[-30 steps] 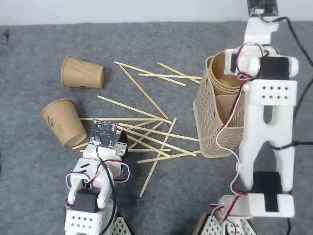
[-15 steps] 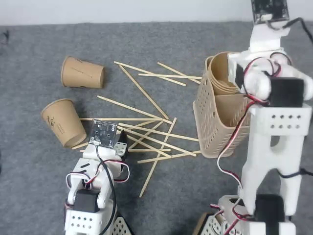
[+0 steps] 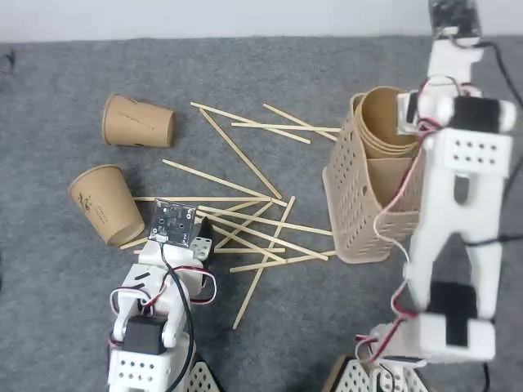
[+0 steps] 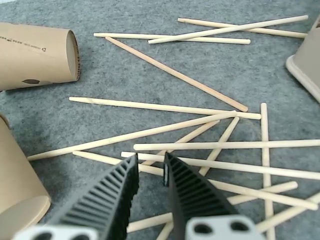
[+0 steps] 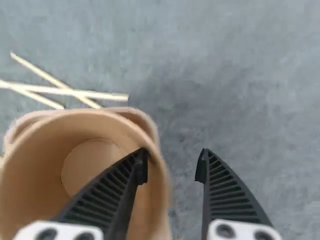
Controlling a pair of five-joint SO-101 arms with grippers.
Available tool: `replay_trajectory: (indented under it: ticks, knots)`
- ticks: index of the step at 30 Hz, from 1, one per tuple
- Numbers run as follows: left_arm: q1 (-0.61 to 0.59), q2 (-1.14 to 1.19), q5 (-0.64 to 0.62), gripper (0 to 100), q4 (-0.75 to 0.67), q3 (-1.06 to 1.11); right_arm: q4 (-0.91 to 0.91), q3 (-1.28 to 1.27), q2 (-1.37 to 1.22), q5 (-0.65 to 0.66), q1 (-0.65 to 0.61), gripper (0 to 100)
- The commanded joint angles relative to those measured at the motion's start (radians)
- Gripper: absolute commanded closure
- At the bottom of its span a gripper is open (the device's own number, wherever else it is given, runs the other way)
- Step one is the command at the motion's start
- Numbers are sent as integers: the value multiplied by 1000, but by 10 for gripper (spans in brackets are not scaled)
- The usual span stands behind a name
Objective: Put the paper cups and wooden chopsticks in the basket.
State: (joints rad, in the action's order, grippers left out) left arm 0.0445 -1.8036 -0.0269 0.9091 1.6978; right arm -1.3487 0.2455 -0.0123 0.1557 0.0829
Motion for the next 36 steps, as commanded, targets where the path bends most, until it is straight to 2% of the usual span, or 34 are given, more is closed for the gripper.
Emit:
replay_trajectory:
  ticks: [1,3,7,16,33,36]
  knots:
    - [9,-9,9,908,5,-15,15,8,-61,15,8,830]
    - [9,-9,9,908,5,-15,18,8,-85,15,7,845]
    - [9,-9,9,908,5,-15,41,9,-97,15,12,998]
    - [9,-9,9,908,6,-15,120,147,-102,14,125,993]
    - [9,-9,9,908,6,-15,208,150,-234,15,159,992]
    - [9,-9,9,908,5,-15,160,178,-208,8,171,934]
